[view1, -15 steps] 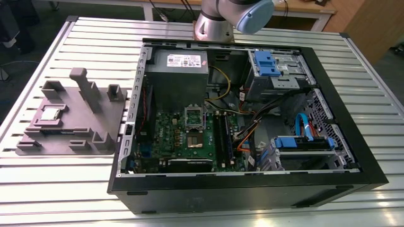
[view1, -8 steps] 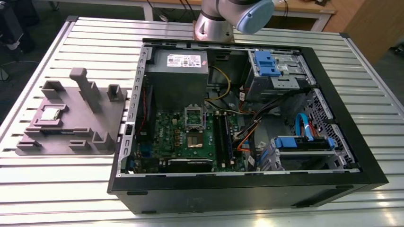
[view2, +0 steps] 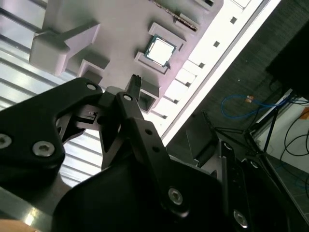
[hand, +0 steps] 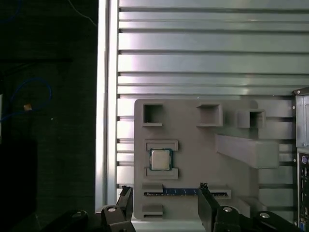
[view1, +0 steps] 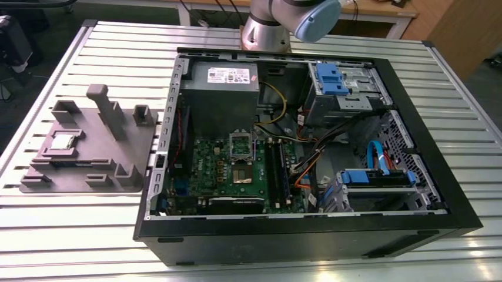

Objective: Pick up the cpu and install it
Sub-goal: 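Pick up the cpu and move it towards the insertion slot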

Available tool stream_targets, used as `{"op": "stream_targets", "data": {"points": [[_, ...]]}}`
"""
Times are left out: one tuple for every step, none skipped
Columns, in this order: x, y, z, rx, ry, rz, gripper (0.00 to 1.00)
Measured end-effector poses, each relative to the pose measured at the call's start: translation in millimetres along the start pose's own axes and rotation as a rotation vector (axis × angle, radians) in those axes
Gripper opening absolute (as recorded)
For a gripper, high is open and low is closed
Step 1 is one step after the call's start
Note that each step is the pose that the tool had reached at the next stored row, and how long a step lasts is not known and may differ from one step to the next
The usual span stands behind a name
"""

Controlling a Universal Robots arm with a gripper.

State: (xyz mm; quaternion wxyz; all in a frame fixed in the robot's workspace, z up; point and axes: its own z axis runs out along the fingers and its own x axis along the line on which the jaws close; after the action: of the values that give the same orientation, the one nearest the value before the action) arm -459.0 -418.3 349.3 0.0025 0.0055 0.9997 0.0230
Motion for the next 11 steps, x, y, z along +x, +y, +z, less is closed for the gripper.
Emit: {"op": "stream_targets", "data": {"points": [[-0.1,0.0,1.2,-0.0003,0.0000,0.000,0.65],[-0.1,-0.1,2.1,-0.0004,0.0001,0.000,0.65],[-0.1,-0.2,2.6,-0.0007,-0.0001,0.000,0.65],[-0.2,-0.2,2.9,-0.0006,-0.0002,0.000,0.65],[-0.2,-0.2,3.0,-0.0005,-0.0002,0.000,0.65],[-0.2,-0.2,3.0,-0.0004,-0.0002,0.000,0.65],[-0.1,-0.2,3.3,-0.0006,-0.0004,0.000,0.65],[-0.1,-0.3,5.3,-0.0009,-0.0004,0.000,0.65],[-0.1,-0.3,5.4,-0.0010,-0.0004,0.000,0.65],[-0.1,-0.3,5.6,-0.0011,-0.0004,0.000,0.65],[-0.1,-0.3,5.8,-0.0011,-0.0005,0.000,0.65]]}}
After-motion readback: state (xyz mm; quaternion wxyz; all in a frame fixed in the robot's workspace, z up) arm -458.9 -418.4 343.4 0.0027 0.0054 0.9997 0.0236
